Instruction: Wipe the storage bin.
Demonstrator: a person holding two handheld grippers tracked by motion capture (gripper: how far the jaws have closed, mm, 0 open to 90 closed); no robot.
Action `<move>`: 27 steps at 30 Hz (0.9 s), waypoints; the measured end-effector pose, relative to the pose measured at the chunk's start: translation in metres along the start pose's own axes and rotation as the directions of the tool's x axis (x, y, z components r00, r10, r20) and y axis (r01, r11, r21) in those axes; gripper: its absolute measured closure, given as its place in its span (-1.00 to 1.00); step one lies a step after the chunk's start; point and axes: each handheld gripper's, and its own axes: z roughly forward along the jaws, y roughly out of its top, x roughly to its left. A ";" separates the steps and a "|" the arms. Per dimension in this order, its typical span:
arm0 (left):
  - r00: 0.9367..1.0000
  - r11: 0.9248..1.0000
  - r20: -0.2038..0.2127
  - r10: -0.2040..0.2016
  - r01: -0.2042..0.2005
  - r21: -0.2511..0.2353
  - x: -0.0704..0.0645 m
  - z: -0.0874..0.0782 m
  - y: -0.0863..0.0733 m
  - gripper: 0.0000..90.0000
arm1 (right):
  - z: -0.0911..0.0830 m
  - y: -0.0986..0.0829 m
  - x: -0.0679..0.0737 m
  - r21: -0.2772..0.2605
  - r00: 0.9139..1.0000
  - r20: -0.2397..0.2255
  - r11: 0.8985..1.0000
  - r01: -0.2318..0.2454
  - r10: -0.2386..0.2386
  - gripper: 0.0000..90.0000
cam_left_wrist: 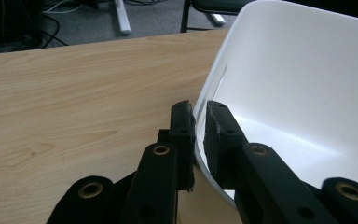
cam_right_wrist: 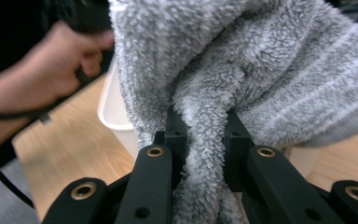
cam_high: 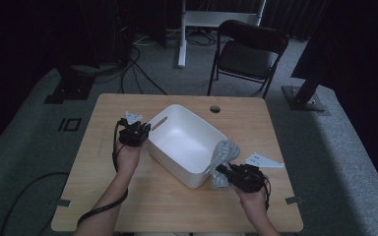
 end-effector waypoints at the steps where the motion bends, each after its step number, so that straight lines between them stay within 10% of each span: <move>1: 1.000 1.000 0.006 0.003 -0.003 0.000 0.000 0.000 0.000 0.82 | 0.006 -0.002 0.000 0.016 1.000 0.008 1.000 0.009 -0.009 0.72; 10: 1.000 1.000 0.007 0.000 0.000 -0.001 0.001 0.000 0.000 0.81 | 0.019 -0.013 -0.002 0.052 0.996 0.069 0.997 0.052 -0.056 0.73; 27: 1.000 1.000 0.020 0.004 -0.004 0.002 0.004 -0.001 0.000 0.80 | 0.055 -0.049 -0.031 0.212 0.990 0.140 0.977 -0.033 0.003 0.73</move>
